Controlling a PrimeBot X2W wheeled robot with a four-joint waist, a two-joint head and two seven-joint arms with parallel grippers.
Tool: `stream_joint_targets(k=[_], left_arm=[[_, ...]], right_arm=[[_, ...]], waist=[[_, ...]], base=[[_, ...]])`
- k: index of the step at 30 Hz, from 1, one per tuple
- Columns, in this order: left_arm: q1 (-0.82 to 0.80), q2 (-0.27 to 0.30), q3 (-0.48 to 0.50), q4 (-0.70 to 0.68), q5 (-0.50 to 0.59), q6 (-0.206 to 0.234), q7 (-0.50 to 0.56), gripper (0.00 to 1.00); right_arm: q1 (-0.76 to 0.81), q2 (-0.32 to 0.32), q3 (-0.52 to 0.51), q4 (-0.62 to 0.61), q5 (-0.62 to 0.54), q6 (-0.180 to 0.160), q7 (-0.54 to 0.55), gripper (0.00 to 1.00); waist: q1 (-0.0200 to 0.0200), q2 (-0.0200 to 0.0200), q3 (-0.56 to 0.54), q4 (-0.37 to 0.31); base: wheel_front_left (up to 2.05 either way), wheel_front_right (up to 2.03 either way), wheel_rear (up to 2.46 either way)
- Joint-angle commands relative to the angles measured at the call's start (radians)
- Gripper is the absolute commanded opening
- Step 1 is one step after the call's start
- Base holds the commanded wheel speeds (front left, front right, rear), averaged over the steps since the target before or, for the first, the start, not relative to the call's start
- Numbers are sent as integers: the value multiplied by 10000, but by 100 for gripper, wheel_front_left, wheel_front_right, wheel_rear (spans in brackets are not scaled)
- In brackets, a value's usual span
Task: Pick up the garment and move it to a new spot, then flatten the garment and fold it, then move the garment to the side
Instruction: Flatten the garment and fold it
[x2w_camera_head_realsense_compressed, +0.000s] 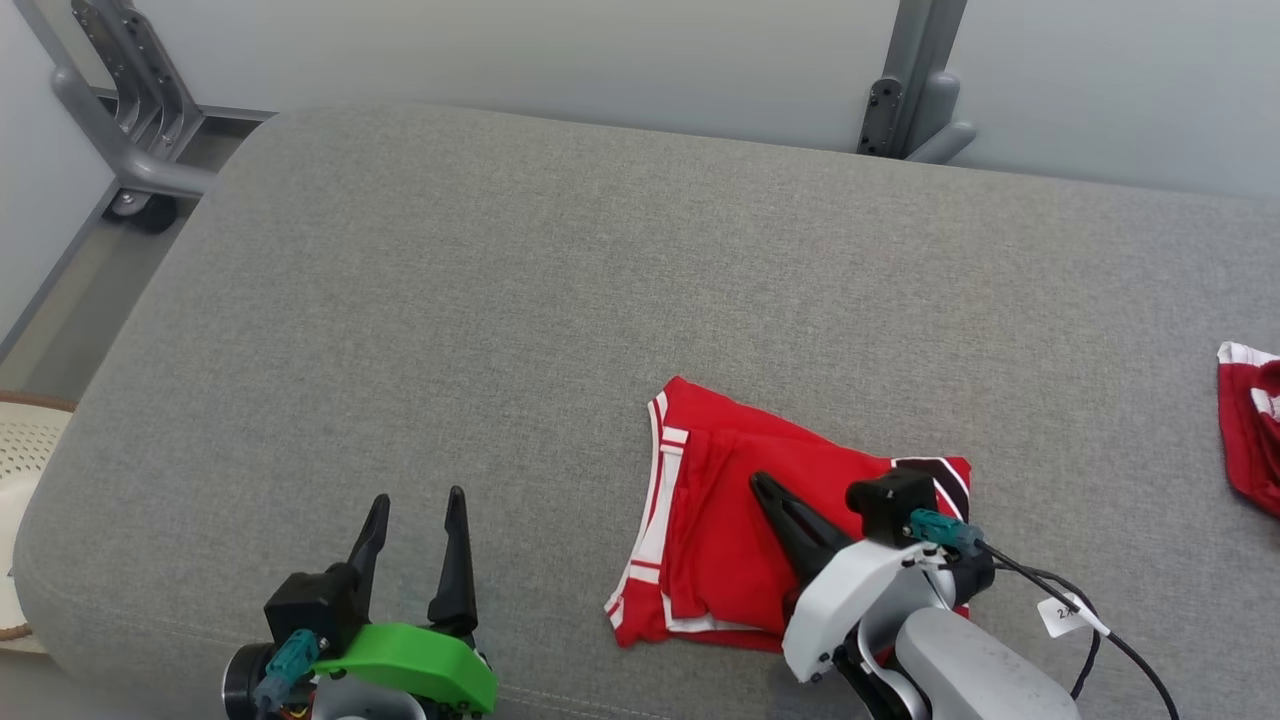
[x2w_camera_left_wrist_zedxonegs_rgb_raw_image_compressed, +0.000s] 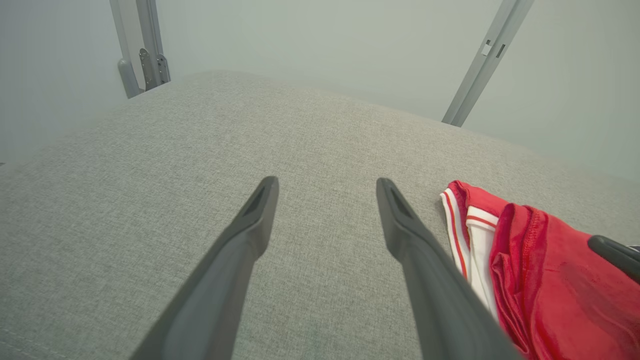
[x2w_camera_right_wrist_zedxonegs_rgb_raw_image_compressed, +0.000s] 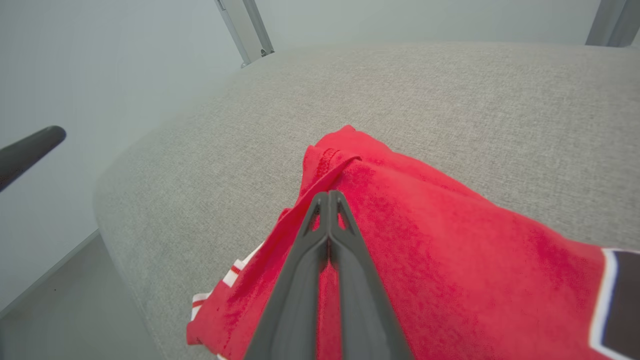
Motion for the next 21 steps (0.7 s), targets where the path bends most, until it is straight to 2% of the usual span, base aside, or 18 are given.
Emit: stream_joint_targets(k=[1, 7, 13, 21], left_arm=[[51, -8, -8, -33, 26, 7, -30, 100], [-159, -55, -122, -13, 70, -88, -28, 100], [-366, -134, -150, 37, 61, -109, -29, 100], [-474, -288, -57, 96, 102, -185, -29, 100]], right_arm=[[87, -62, -147, 63, -221, -1, -28, 0], [-358, -148, -242, 491, -474, -2, -29, 0], [-1175, -307, -47, 1407, -541, -2, -29, 0], [-2146, -310, 822, 2662, -74, -2, -16, 0]], waist=[[0, 0, 34, -1], [0, 0, 265, 193], [0, 0, 669, 664], [0, 0, 851, 1286]], base=[[0, 0, 0], [0, 0, 0], [0, 0, 0], [0, 0, 0]])
